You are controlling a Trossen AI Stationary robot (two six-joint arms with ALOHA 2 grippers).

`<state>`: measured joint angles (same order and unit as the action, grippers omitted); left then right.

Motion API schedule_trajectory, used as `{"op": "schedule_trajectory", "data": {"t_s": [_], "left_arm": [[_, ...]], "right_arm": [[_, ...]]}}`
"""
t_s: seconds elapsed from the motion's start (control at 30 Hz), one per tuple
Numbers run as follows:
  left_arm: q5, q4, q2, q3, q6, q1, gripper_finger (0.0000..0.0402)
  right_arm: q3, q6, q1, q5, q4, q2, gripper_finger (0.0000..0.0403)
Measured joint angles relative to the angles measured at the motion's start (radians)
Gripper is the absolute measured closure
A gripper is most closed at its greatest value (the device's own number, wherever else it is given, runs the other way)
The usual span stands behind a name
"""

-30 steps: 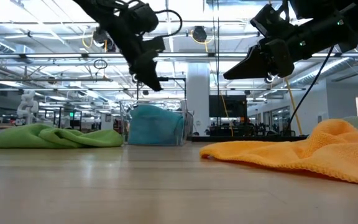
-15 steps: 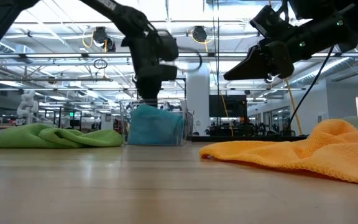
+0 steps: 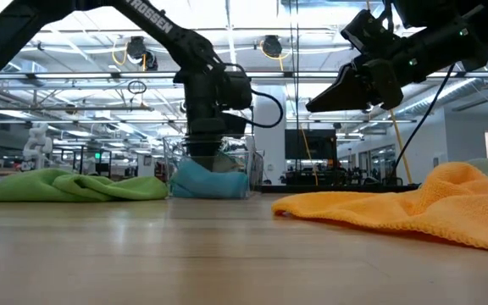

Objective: Fold microfiber towels
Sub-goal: Put the folded blue towel into the transparent bin

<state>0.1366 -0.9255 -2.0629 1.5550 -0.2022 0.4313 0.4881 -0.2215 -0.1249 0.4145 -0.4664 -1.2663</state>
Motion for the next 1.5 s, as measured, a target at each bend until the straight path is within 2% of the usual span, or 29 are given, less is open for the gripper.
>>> {"op": "schedule_trajectory", "data": {"t_s": [0.13, 0.23, 0.37, 0.77, 0.97, 1.23, 1.37, 1.5], "left_arm": [[-0.024, -0.053, 0.071, 0.012, 0.024, -0.01, 0.0398], [-0.084, -0.083, 0.133, 0.01, 0.076, -0.029, 0.0395], [-0.11, -0.075, 0.156, 0.004, 0.081, -0.04, 0.0394], [-0.084, -0.09, 0.046, 0.002, 0.213, 0.02, 0.0398], [-0.04, -0.091, -0.009, 0.002, 0.211, 0.025, 0.0398], [-0.044, -0.069, -0.014, 0.006, 0.209, 0.023, 0.0399], [-0.087, -0.092, 0.042, 0.022, 0.212, 0.017, 0.0395], [-0.206, -0.092, 0.119, 0.049, 0.213, 0.005, 0.0396]], "right_arm": [[0.0, 0.003, 0.0, 0.0, 0.0, 0.0, 0.0369], [0.0, 0.003, 0.0, 0.0, 0.0, 0.0, 0.0369], [0.0, 0.003, 0.0, -0.001, 0.0, 0.0, 0.0369], [0.0, 0.004, 0.0, -0.001, -0.001, 0.0, 0.0369], [0.0, 0.004, 0.0, -0.001, 0.0, 0.0, 0.0369], [0.0, 0.004, 0.0, -0.001, 0.0, 0.0, 0.0369], [0.0, 0.004, 0.0, -0.001, 0.0, 0.0, 0.0369], [0.0, 0.004, 0.0, -0.001, 0.0, 0.0, 0.0369]]}}
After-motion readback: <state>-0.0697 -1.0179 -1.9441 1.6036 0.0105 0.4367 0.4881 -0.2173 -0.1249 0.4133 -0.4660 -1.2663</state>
